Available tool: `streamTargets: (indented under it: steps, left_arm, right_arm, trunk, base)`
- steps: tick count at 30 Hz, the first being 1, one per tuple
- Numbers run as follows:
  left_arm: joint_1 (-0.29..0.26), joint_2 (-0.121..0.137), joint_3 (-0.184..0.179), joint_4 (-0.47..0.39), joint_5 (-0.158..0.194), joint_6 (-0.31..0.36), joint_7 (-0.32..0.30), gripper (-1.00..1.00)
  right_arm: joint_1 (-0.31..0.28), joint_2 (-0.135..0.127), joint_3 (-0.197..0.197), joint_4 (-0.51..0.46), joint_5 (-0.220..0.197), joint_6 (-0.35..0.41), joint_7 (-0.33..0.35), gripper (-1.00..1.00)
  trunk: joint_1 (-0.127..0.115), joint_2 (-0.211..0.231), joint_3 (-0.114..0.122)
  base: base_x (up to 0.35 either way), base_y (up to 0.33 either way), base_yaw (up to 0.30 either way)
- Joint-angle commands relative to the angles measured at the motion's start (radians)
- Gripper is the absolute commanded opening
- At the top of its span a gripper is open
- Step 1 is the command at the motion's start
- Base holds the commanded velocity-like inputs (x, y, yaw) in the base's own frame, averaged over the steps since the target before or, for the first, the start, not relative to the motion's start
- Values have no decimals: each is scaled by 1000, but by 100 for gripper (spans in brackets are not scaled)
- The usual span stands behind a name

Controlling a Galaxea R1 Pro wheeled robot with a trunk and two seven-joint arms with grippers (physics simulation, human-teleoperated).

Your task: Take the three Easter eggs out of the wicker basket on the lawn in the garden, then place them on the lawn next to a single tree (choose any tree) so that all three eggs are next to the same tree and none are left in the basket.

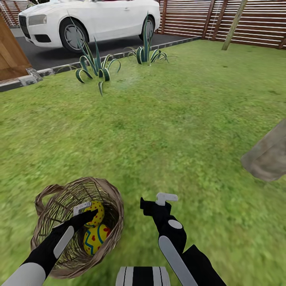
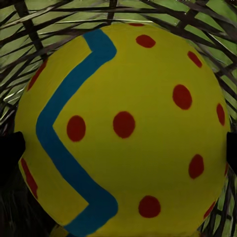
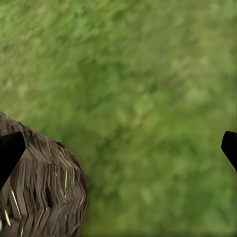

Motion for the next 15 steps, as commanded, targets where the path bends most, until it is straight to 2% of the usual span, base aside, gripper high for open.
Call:
streamTargets:
  steps: [1, 8, 15]
  left_arm:
    - [0, 1, -3, -2, 6, 4, 0, -100]
    - [0, 1, -2, -20, 8, 7, 1, -100]
    - [1, 3, -2, -43, 9, 38, 1, -100]
  right_arm:
    - [-1, 0, 1, -1, -7, 3, -8, 100]
    - [-1, 0, 1, -1, -7, 3, -8, 100]
    - [-1, 0, 1, -1, -7, 3, -8, 100]
  trunk:
    - [0, 0, -1]
    - [0, 0, -1]
    - [-1, 0, 7]
  base:
    - [-3, 0, 0]
    - [0, 0, 0]
    - [0, 0, 0]
